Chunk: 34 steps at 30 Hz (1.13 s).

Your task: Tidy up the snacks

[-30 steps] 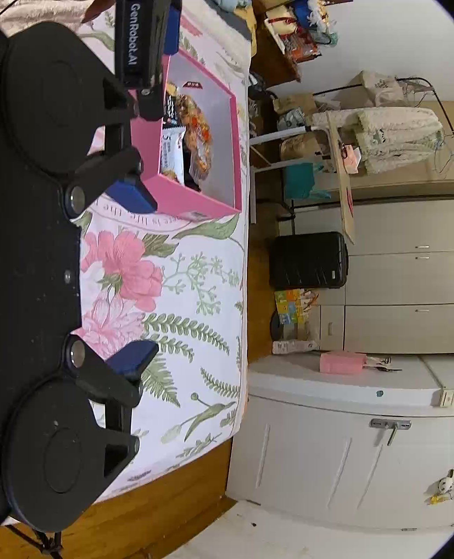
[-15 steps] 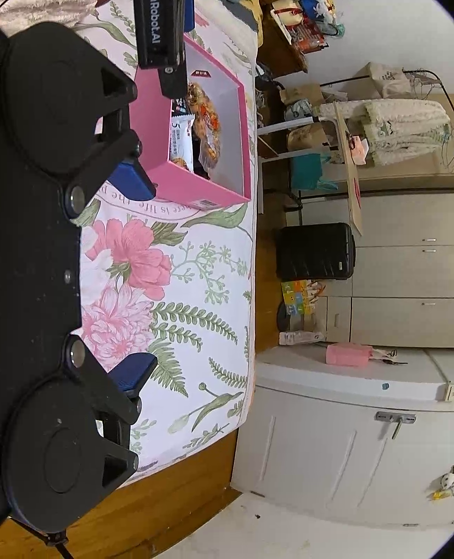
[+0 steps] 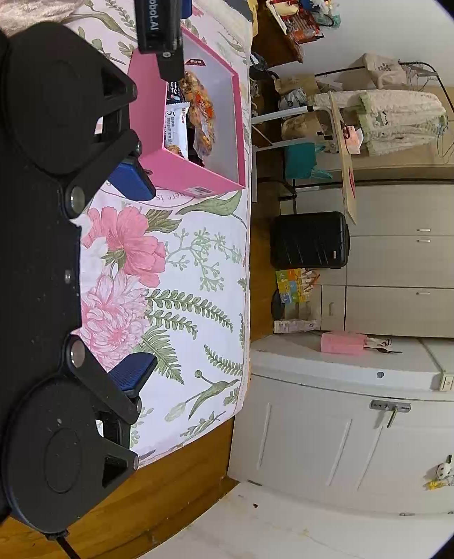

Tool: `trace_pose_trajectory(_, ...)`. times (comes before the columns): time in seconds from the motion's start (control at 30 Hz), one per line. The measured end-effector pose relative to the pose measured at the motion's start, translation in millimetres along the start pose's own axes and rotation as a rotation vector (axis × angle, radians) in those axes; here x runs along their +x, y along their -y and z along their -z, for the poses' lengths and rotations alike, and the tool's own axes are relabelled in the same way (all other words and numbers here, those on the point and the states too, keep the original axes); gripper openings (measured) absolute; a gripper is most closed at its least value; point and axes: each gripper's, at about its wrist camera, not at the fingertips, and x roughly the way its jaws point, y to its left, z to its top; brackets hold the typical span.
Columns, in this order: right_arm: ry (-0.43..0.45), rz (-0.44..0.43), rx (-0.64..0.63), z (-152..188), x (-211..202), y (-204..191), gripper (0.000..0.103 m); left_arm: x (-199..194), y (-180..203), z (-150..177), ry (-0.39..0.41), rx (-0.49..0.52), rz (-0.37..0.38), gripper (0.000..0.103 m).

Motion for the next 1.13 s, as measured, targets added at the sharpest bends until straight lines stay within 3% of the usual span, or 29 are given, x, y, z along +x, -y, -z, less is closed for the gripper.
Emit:
trace_pose_trajectory(0.5,-0.023,0.014,0.031,2.4,8.1,4.4,0.096,8.5,2.6,8.3,-0.038,0.0,0.004,0.1)
trace_pose_trajectory(1.13,-0.05,0.016,0.029,4.0,13.1,3.7,0.096,9.2,0.0,9.3,-0.03,-0.011,-0.017,0.103)
